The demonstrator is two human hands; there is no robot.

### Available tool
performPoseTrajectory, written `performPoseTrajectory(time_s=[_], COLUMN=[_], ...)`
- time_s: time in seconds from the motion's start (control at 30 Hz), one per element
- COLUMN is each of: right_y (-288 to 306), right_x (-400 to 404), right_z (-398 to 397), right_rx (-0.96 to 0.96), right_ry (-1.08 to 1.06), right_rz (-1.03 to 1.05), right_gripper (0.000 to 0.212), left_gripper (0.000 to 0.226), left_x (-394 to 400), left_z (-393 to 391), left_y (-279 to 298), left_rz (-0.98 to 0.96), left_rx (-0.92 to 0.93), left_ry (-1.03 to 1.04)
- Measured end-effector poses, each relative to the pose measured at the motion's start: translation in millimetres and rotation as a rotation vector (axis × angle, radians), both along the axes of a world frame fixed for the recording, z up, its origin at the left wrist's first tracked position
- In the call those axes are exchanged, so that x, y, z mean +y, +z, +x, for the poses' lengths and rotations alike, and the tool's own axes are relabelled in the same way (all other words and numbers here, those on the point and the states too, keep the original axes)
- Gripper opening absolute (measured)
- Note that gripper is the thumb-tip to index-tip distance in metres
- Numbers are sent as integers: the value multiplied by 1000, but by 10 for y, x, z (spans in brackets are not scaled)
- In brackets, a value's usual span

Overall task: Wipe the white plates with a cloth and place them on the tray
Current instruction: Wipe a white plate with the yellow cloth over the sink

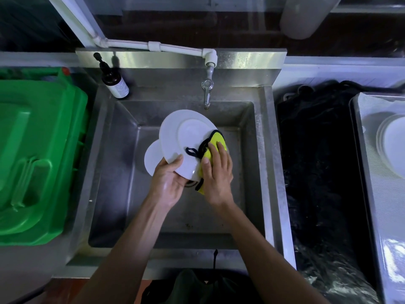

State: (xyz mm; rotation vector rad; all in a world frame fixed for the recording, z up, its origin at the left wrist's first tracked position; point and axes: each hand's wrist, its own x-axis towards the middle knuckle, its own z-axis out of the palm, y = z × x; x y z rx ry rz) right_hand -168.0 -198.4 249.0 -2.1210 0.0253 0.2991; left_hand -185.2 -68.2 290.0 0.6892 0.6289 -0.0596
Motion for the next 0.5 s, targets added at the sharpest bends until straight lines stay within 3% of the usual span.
performPoseTrajectory(time_s=[0.13,0.5], right_y=[-25,121], right_x=[-160,-71], right_z=[225,468], right_rx=[-6,-121], right_ry=[44,141], right_rz=[-10,-140], right_gripper=[45,46], left_gripper=[35,40], left_x=[76,176], left_z=[-71,-108], left_y=[-61,-137], left_rz=[0,135], left_rx=[-41,11], left_ry=[-66,-295])
